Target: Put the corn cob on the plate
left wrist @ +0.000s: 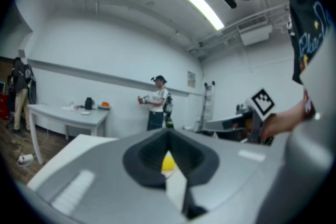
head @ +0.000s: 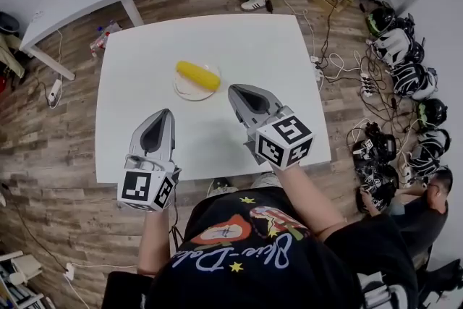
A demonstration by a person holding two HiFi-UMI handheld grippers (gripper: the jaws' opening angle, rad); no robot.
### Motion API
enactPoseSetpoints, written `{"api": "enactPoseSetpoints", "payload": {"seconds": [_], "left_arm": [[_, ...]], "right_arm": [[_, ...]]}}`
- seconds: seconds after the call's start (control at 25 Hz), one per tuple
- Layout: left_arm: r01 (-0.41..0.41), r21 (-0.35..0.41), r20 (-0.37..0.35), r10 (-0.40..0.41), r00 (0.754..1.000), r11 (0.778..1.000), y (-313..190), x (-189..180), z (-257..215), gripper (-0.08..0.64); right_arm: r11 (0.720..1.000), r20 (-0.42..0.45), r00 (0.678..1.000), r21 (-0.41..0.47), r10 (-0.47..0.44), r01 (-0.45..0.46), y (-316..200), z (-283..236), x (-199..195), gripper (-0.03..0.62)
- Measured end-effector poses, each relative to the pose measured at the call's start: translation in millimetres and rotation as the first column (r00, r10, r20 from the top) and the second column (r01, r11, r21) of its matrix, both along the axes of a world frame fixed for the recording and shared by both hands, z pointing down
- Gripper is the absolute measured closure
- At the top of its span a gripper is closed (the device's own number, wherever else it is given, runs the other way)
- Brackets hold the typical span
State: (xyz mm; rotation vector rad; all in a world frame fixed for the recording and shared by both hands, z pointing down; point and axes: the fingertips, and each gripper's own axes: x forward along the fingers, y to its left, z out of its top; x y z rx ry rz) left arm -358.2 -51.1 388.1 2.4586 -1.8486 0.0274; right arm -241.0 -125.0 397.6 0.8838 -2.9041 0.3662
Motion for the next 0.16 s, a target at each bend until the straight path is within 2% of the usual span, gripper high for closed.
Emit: {"api": "enactPoseSetpoints", "payload": {"seconds": [0.16], "left_arm": [[-0.012, -0.001, 0.000, 0.012, 1.000, 1.000, -2.8, 3.0, 1.6, 0.574]], "right_arm": [[1.000, -0.002, 1.000, 0.001, 0.006, -0.006, -1.4, 0.5, 2.5, 0.577]]}}
